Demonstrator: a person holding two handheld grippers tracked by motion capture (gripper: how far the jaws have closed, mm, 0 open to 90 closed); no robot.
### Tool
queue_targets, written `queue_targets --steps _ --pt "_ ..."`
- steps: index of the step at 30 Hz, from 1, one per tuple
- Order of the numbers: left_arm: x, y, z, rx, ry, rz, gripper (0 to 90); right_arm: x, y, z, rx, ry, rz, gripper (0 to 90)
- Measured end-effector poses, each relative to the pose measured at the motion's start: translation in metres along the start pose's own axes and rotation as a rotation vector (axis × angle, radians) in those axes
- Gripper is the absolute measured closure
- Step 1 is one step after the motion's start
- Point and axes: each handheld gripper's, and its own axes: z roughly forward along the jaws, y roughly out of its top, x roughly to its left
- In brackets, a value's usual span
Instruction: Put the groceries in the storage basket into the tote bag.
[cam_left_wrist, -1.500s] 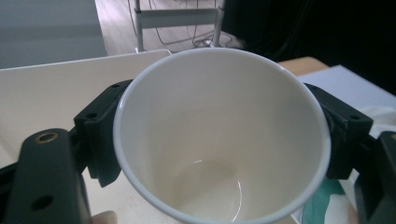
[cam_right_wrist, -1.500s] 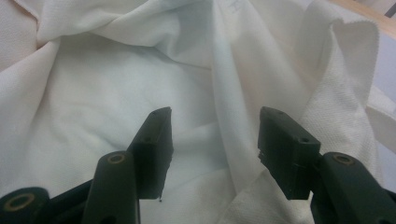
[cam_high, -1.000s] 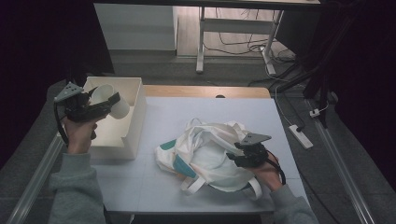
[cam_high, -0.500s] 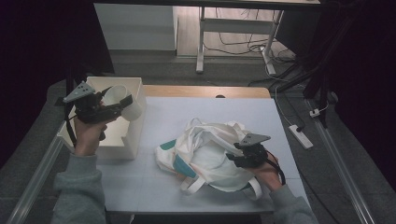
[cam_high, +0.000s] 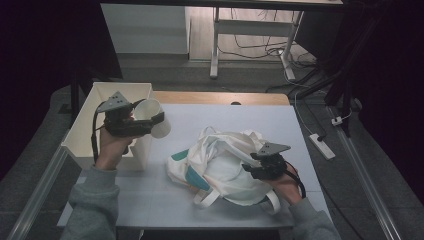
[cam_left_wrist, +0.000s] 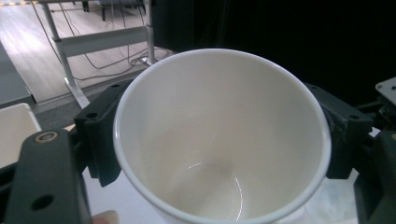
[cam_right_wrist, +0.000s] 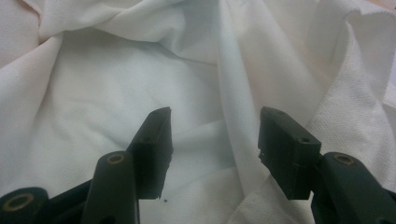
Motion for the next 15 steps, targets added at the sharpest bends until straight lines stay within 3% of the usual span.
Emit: queue_targets --steps 15 --pt "-0.017 -0.006 0.027 0.078 -0.078 0.023 19.7 0.000 0.000 0.000 -0.008 -0.003 -0.002 44.6"
